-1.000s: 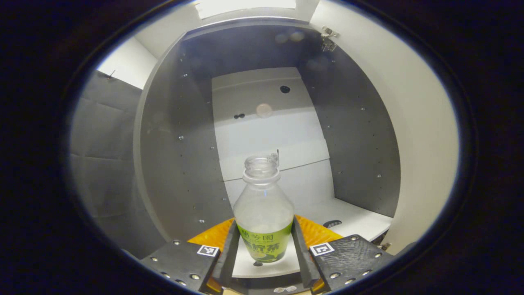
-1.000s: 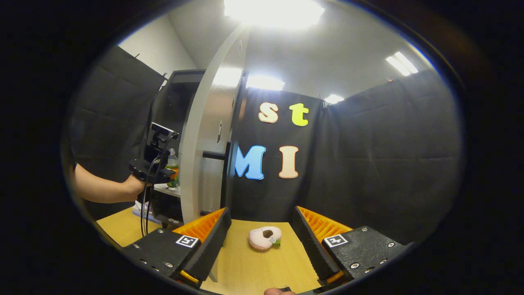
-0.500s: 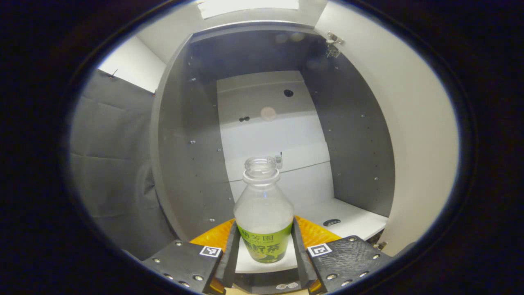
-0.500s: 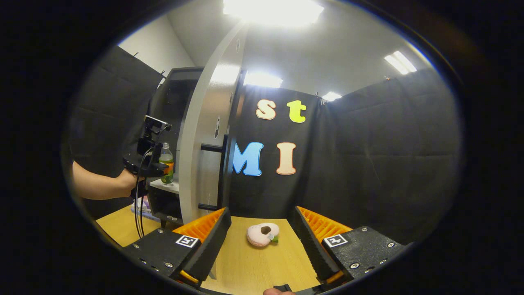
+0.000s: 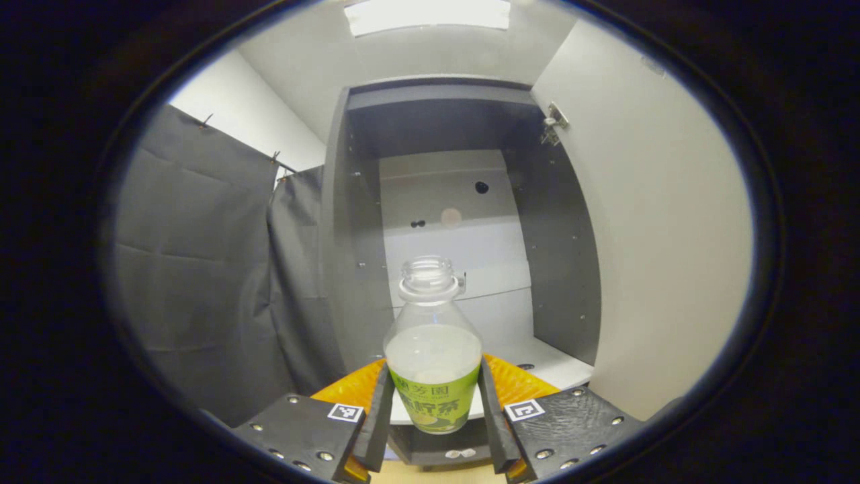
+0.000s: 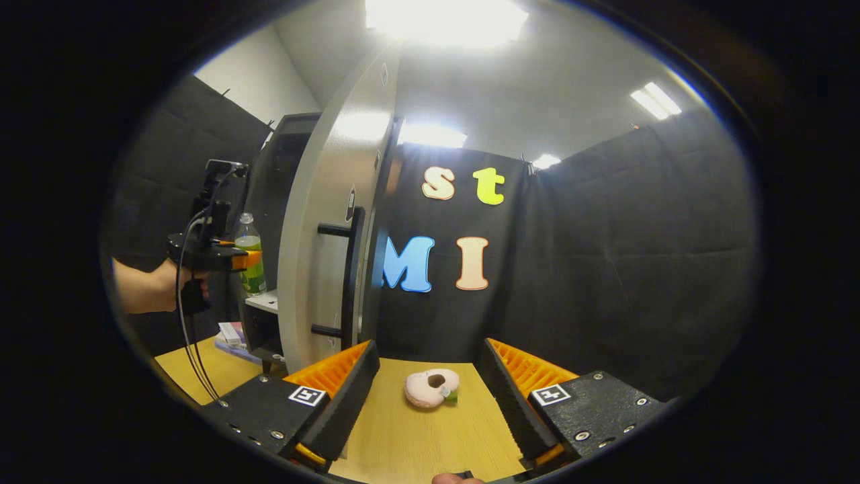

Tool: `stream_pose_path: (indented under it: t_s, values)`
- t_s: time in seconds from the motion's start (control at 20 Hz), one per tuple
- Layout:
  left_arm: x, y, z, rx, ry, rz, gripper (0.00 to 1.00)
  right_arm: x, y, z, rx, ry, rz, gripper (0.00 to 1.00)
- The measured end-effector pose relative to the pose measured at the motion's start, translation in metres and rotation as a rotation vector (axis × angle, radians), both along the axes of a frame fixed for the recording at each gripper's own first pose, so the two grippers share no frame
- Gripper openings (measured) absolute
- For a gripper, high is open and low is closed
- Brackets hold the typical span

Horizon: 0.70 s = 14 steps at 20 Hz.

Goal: Open the cabinet door with the right hand, grasp the bottle in the cabinet with the left hand and place it on the coaster, then close the cabinet door with the right hand.

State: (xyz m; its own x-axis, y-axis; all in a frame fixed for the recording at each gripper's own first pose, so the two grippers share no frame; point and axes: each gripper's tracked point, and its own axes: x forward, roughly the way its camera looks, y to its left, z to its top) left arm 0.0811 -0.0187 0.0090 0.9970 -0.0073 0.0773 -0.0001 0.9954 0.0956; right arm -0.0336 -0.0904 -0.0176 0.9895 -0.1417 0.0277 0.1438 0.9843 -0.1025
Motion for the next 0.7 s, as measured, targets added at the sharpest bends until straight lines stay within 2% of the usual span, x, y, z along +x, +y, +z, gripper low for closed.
stream_pose_path:
  t_s: [0.25,0.35,0.5,0.6,0.7]
  values:
    - [-0.068,0.007,-0.016,0.000,0.007,0.047,0.57,0.008,-0.020,-0.034,0.019,0.030,-0.034,0.95]
    - [-0.093,0.018,-0.032,-0.003,0.013,0.075,0.65,0.012,-0.030,-0.049,0.031,0.051,-0.059,0.95]
    - [-0.120,0.033,-0.068,-0.008,0.056,0.106,0.65,0.019,-0.041,-0.067,0.067,0.066,-0.099,0.95]
    - [-0.141,0.040,-0.093,0.000,0.079,0.120,0.57,0.023,-0.050,-0.080,0.093,0.076,-0.143,0.95]
    - [-0.161,0.046,-0.121,-0.002,0.107,0.137,0.57,0.029,-0.054,-0.094,0.106,0.092,-0.173,0.95]
